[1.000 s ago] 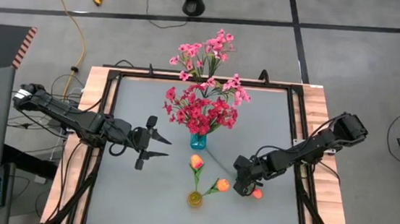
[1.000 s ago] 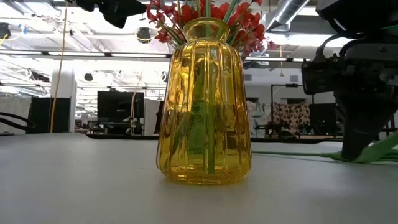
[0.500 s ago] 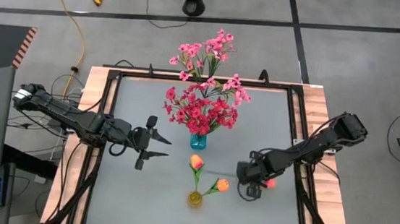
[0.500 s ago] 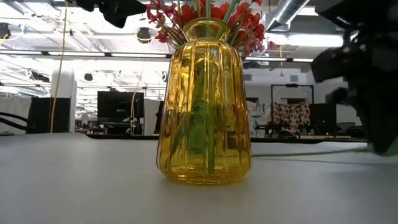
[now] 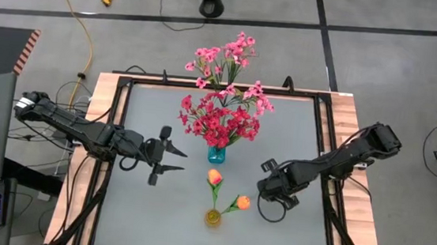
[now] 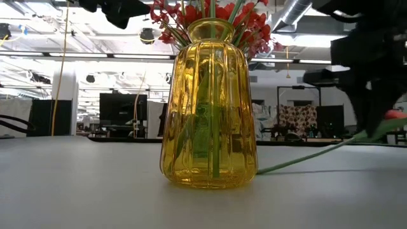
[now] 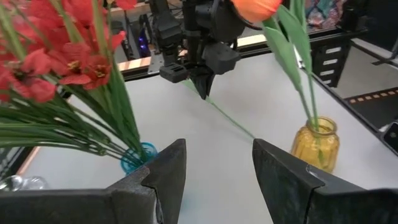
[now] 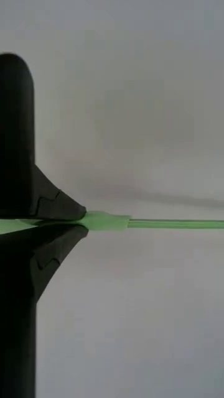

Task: Sort flowers into vase by color
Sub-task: Put the orange flower into the yellow vase

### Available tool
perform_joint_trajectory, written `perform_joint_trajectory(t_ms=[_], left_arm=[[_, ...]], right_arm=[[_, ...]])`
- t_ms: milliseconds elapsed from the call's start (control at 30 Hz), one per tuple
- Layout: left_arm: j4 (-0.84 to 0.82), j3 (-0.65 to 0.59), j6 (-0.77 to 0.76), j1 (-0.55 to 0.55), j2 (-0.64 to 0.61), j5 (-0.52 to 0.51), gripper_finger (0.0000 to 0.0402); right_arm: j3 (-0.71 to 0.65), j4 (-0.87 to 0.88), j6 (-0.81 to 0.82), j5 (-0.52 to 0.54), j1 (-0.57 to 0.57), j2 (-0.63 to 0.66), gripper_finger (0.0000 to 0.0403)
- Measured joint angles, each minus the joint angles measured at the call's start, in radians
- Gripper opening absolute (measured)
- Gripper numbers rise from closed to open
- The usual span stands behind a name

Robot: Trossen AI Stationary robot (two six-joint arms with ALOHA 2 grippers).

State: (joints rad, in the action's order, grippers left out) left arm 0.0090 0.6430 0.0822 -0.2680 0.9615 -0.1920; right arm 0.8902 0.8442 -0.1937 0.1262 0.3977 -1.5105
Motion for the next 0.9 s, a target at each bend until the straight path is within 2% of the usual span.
perform_joint_trajectory(t_ms=[367,600,733,900], left_arm=[[-0.001,0.000,-0.020,0.000,0.000,-0.033,0.0174],[-0.002,0.000,-0.069,0.000,0.000,-0.033,0.0174],[-0.002,0.000,-0.087,0.000,0.000,-0.033,0.0174],[-0.001,0.000,-0.104,0.000,0.000,-0.033,0.0174]], right_arm=[[0.000,0.023,-0.477,0.143,-0.076,0.000,0.0040],[0.000,-0.041,-0.768,0.186,-0.093,0.001,0.0040],[0.000,-0.119,-0.850,0.193,-0.093,0.001,0.0040],[0.000,-0.235,-0.852,0.192,-0.090,0.001,0.0040]])
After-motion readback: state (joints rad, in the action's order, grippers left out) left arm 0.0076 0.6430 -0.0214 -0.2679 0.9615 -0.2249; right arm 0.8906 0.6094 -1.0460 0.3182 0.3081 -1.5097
